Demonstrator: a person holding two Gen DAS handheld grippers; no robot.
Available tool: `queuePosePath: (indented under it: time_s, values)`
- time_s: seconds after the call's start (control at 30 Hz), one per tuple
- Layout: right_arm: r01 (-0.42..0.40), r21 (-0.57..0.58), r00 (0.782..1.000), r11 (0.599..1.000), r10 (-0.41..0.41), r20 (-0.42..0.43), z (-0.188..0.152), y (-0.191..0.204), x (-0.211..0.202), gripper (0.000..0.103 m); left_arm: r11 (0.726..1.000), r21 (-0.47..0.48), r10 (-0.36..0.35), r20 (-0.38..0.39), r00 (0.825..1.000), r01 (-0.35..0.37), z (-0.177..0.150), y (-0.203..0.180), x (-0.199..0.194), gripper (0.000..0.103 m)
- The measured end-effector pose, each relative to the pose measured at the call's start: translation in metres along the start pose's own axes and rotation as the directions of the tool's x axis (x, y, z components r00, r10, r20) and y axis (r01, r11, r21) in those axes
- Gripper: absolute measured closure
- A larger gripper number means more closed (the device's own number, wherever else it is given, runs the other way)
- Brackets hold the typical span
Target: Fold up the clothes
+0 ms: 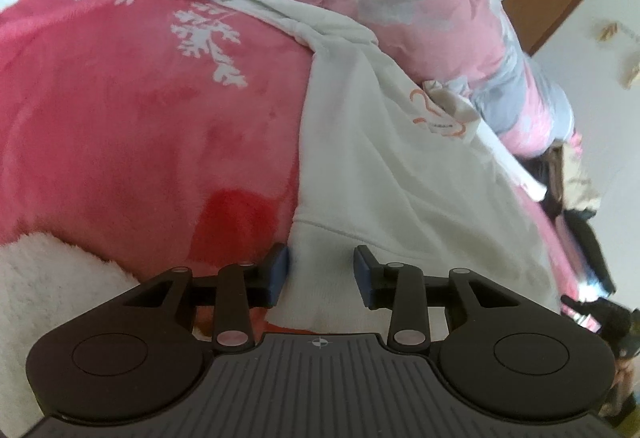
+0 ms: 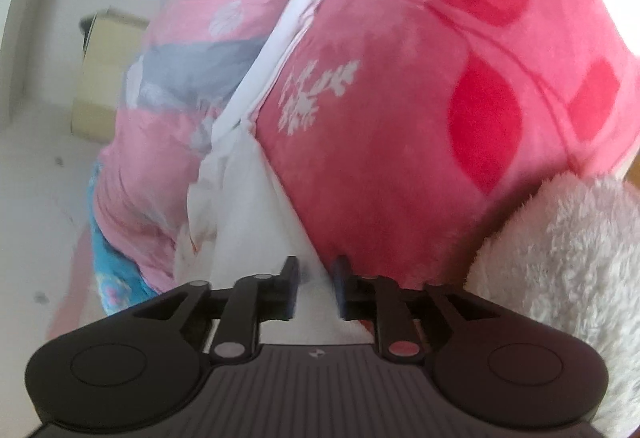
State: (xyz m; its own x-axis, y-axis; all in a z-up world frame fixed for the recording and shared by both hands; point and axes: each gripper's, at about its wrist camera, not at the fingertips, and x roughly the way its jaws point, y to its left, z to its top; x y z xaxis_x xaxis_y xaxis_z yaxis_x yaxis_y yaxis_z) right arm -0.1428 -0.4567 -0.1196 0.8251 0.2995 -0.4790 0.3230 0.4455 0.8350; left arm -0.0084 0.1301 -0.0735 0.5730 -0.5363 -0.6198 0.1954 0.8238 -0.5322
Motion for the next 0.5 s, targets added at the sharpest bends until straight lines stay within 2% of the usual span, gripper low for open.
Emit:
queuePosePath:
  time_s: [0.03,0.07,0.23,0.37,0.4,0.47,0.5]
  values:
    - [0.007,-0.022,1.000,1.000,-0.007,-0.013,0.000,0.003,0.001,0.063,1.000,0.003,0.004,0.002,1.000,-0.004,0.000,-0.002,-0.001,0.070]
    - [0.007,-0.043,1.000,0.999,-0.008,-0.026,-0.001,0.006,0.002,0.060,1.000,0.008,0.011,0.005,1.000,-0.011,0.000,-0.006,-0.004,0.070]
    - [0.017,-0.109,0.997,0.994,-0.025,-0.073,-0.004,0.013,0.013,0.059,0.998,0.035,0.045,0.020,0.999,-0.046,0.002,-0.022,-0.014,0.098]
    - [0.016,-0.170,0.995,0.985,-0.033,-0.098,-0.012,0.018,0.013,0.059,0.996,0.055,0.072,0.032,0.997,-0.074,0.002,-0.034,-0.022,0.100]
    - [0.020,-0.197,0.995,0.980,-0.040,-0.096,-0.016,0.019,0.013,0.060,0.995,0.060,0.079,0.035,0.996,-0.081,0.003,-0.038,-0.024,0.100]
    - [0.030,-0.250,0.994,0.968,-0.054,-0.090,-0.026,0.023,0.012,0.070,0.993,0.071,0.093,0.042,0.995,-0.095,0.003,-0.044,-0.028,0.100]
    - [0.031,-0.264,0.995,0.964,-0.054,-0.081,-0.029,0.024,0.011,0.091,0.992,0.076,0.099,0.045,0.994,-0.103,0.003,-0.047,-0.031,0.100]
